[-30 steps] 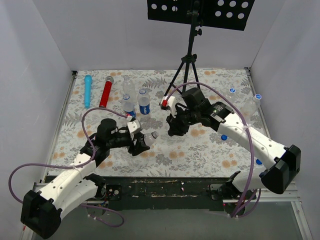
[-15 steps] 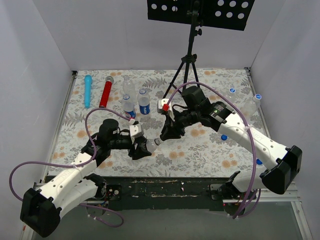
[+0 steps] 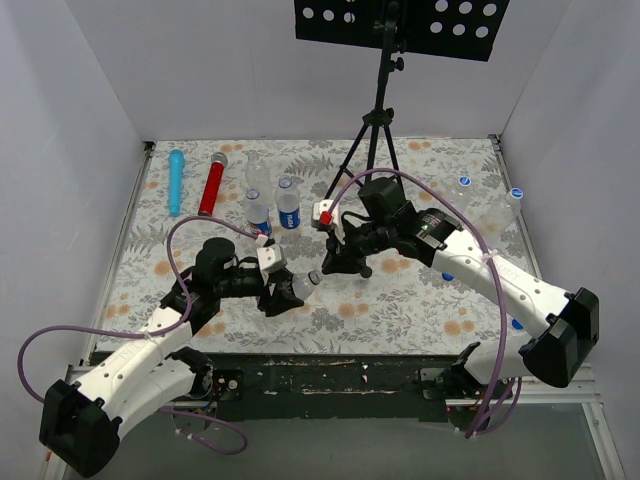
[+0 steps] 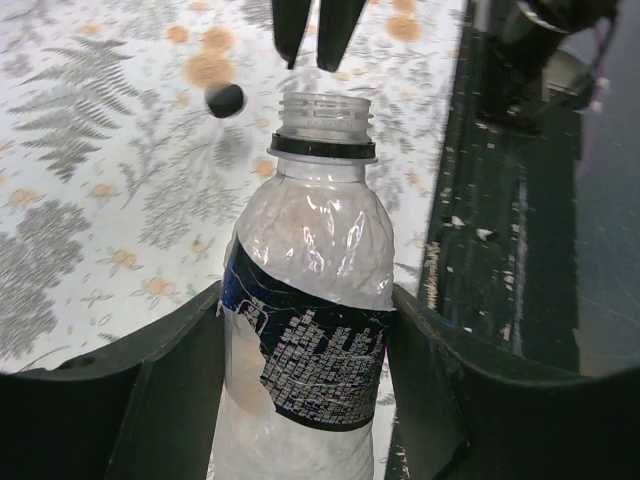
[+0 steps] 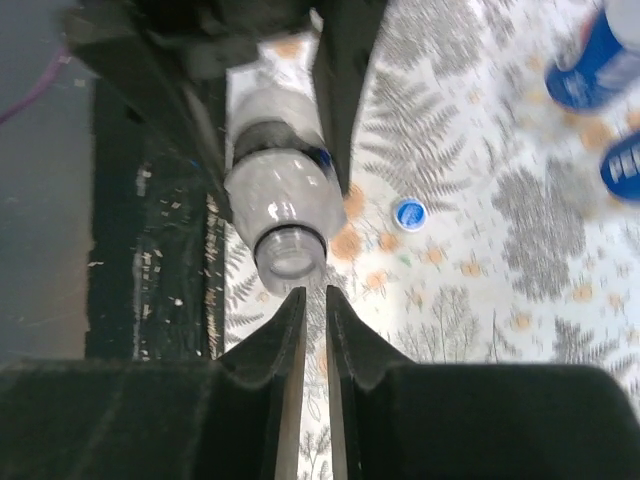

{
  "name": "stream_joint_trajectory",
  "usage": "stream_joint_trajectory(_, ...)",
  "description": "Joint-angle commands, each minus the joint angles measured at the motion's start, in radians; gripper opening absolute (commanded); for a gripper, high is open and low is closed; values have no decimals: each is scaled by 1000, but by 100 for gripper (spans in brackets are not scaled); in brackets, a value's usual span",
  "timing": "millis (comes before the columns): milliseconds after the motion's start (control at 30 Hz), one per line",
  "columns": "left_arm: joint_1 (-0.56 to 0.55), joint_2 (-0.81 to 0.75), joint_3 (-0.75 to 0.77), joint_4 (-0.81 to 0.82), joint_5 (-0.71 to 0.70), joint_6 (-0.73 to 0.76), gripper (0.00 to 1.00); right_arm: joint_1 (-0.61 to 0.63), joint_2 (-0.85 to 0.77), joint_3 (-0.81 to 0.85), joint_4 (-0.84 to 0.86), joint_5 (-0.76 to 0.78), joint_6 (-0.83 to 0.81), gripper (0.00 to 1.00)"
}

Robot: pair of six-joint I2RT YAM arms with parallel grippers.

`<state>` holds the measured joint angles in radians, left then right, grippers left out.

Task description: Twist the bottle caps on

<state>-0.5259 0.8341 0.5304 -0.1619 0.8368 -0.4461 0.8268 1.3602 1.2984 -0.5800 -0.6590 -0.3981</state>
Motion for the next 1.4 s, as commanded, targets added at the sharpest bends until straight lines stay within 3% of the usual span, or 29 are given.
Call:
stream_joint_trajectory(0, -2, -7, 29, 24, -223, -57, 1, -40, -10, -71, 46, 301, 141, 21)
stream_joint_trajectory(100, -2, -30, 22, 47, -344, -88, 1, -109, -24, -137, 57, 387, 244, 27)
stream_joint_trajectory(167, 0, -58, 10, 62, -422, -104, 1, -161, -48, -188, 98, 444, 289, 36)
stream_joint_trajectory(333, 0, -115, -9, 90, -521, -120, 1, -281, -27, -232, 134, 542, 363, 46)
stream_joint_trajectory(733, 1, -145, -15, 93, -610, -135, 1, -311, 215, -208, 371, 549, 420, 46)
stream_joint_trajectory(1000, 1, -144, -14, 90, -627, -134, 1, -288, 370, -120, 393, 519, 401, 54)
stream_joint_trajectory(1367, 1, -141, -13, 91, -619, -134, 1, -227, 482, -68, 382, 595, 372, 49)
